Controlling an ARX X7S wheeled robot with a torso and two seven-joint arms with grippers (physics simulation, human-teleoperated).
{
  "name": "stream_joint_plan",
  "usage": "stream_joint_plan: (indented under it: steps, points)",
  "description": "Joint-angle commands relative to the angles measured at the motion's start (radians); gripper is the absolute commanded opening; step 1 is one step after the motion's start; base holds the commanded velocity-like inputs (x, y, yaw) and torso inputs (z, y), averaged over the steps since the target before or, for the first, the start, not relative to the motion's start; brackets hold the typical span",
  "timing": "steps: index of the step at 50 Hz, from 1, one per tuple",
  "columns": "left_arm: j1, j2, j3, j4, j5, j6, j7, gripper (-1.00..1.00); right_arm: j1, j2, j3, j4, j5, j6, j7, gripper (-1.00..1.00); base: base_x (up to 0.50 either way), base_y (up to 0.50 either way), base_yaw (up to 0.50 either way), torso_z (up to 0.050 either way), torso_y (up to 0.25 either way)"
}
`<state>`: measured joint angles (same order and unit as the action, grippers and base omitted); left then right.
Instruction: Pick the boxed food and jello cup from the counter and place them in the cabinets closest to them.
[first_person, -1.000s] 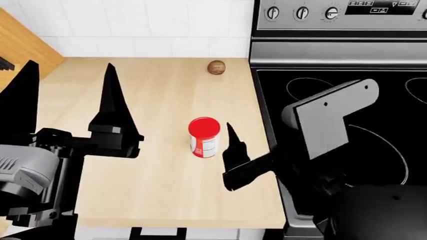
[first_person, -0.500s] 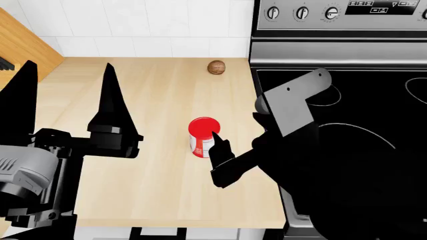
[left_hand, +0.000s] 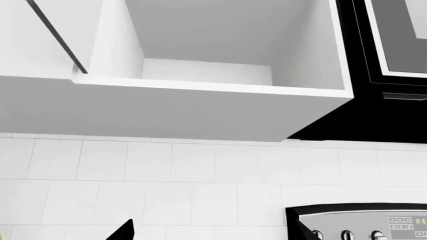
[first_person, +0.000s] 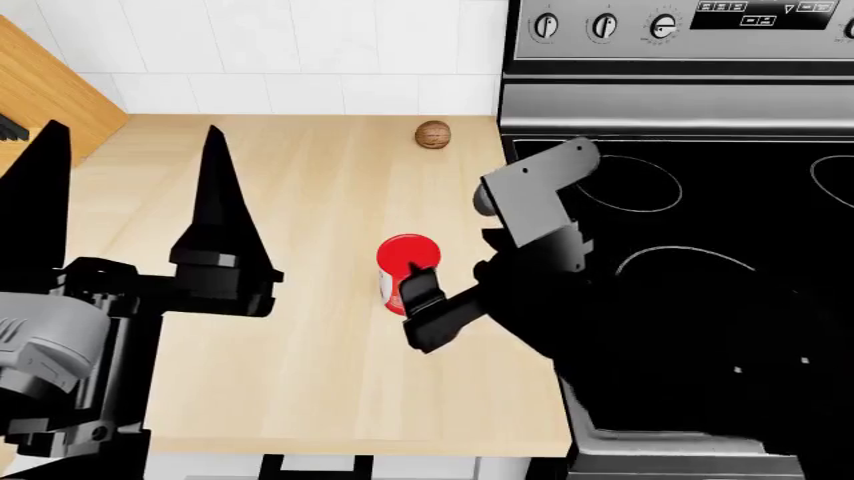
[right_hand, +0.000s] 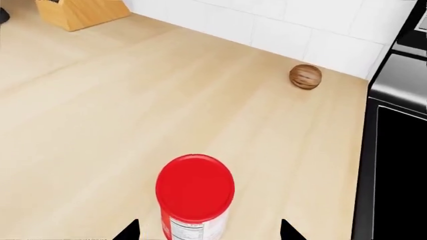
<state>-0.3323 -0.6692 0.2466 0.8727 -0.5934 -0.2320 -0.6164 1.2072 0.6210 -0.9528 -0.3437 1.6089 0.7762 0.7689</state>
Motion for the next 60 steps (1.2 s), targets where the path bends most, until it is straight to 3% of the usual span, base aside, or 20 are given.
stream_joint_plan:
  steps: [1,60]
  points:
    - [0.002,-0.004,-0.004,0.002,-0.006,0.003,-0.002,1.0,-0.003,-0.044,-0.028,0.077,-0.03,0.006,-0.053,1.0,0.0,0.0,0.0,0.0,0.0]
    - [-0.004,-0.009,0.015,0.001,-0.003,0.008,-0.007,1.0,0.008,-0.19,-0.125,0.337,-0.165,0.005,-0.205,1.0,0.0,0.0,0.0,0.0,0.0]
